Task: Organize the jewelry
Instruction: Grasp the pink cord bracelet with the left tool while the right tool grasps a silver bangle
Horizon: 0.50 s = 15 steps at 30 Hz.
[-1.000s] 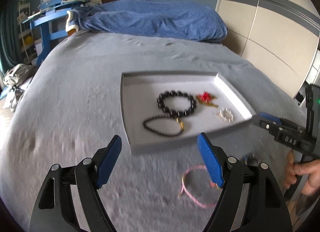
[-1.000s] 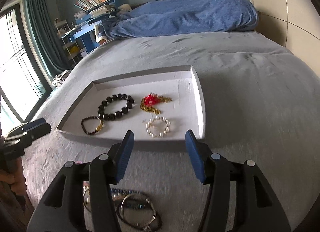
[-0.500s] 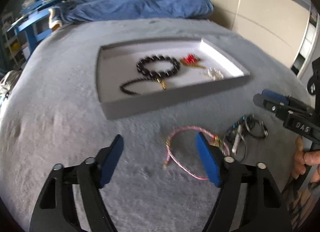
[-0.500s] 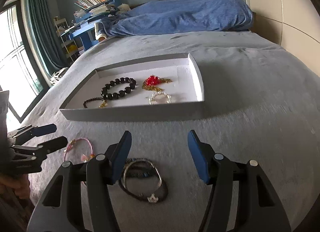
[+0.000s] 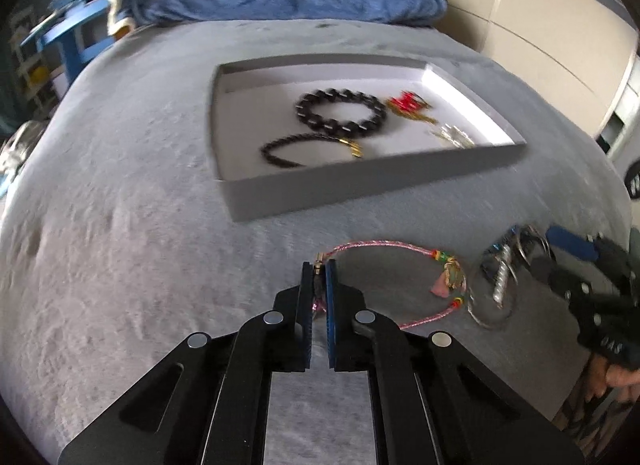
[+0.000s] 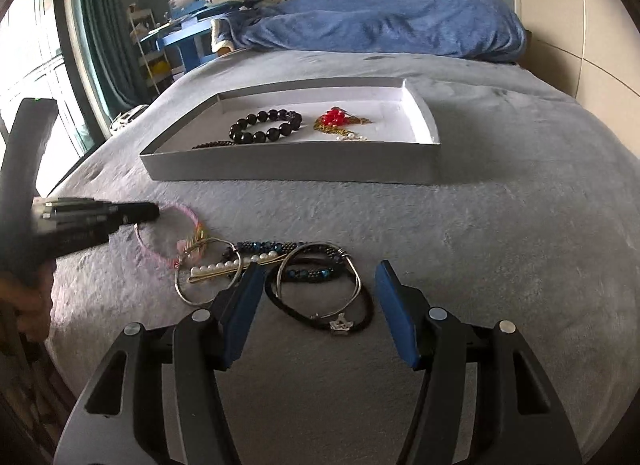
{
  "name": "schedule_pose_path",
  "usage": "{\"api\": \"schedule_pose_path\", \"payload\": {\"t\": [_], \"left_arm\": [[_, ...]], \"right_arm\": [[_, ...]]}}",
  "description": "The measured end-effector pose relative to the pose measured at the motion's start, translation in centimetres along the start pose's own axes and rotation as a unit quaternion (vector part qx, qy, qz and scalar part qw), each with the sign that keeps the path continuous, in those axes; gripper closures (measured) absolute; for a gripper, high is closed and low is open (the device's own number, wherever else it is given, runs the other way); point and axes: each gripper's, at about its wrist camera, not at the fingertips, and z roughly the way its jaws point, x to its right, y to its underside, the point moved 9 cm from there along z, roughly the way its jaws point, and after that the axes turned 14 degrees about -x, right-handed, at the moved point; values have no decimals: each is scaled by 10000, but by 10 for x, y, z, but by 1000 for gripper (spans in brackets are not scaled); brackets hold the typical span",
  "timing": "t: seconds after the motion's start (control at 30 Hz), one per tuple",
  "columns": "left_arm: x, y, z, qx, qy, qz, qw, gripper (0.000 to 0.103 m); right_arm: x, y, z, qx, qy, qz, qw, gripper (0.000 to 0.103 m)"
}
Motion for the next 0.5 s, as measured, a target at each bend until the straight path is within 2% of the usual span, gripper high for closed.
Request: {"api": "schedule_pose_path", "payload": {"t": [0.17,0.4,0.43,0.5], "left_arm": [[-23,-3,-2,-20,83,-492,9988,97],[-11,0,6,-143,42,-270,9995,96],[-11,0,7,-160,40,-275,9995,90],[-10,0,9,-174,107,-313,9993,87]], "right_arm": [[2,2,7,-104,17,-23,9999,45],[1,3,13,-174,83,-77,9998,45],[1,3,13,-177,67,-75,9998,46],[1,3,13,-175,21,-64,9998,54]]}}
